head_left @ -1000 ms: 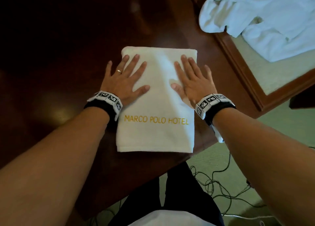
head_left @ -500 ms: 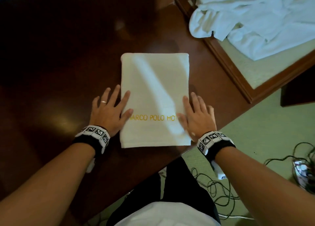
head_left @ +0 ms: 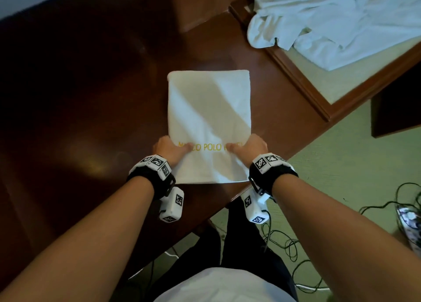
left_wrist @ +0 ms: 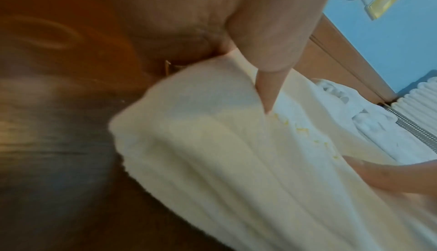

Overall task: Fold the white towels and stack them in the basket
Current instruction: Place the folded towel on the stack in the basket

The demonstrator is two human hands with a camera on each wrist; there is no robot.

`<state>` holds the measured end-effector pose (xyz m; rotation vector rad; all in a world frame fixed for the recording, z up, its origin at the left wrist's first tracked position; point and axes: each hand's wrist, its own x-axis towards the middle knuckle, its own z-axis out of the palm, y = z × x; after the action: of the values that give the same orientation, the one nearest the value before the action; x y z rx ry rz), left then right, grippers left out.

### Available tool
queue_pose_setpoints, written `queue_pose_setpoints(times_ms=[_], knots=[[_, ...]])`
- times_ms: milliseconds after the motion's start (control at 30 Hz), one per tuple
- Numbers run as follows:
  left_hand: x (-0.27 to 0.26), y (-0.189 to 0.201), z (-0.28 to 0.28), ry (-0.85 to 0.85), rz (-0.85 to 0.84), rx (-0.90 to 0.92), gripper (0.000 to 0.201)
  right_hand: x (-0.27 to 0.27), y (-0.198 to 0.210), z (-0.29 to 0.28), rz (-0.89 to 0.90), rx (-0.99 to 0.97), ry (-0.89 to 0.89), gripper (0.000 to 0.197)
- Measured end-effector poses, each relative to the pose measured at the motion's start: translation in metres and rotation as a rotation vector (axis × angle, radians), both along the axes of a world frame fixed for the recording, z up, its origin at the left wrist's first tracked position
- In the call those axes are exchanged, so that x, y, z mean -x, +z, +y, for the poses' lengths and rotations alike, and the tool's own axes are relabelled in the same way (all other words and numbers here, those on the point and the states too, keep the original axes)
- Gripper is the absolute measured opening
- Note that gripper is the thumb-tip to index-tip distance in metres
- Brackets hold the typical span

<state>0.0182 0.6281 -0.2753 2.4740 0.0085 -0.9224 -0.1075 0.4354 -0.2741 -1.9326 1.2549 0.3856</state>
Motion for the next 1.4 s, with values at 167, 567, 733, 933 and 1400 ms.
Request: queue_pose_setpoints(times_ms=[167,567,733,933,1400], knots=[[0.012,0.026,-0.011,-0.015,-0.067,0.12,0.058,0.006,0.035,-0.002,-0.05,0.057,-0.05,0.054],[0.019,0.166,-0.141,-0.216,-0.371,0.429,0.049,0.035,0.175,-0.102,-0.37,0.19,-0.178,0.044],[0.033,0.209,-0.226,-0.299,-0.401,0.55,0.045,0.063,0.216,-0.179,-0.416,0.308,-0.22,0.047],[0.074,0.242,-0.358,-0.384,-0.448,0.639,0.04,0.116,0.246,-0.295,-0.428,0.429,-0.288,0.046],[0.179,0.278,-0.661,-0.487,-0.432,0.86,0.05,0.25,0.295,-0.554,-0.437,0.579,-0.474,0.04]])
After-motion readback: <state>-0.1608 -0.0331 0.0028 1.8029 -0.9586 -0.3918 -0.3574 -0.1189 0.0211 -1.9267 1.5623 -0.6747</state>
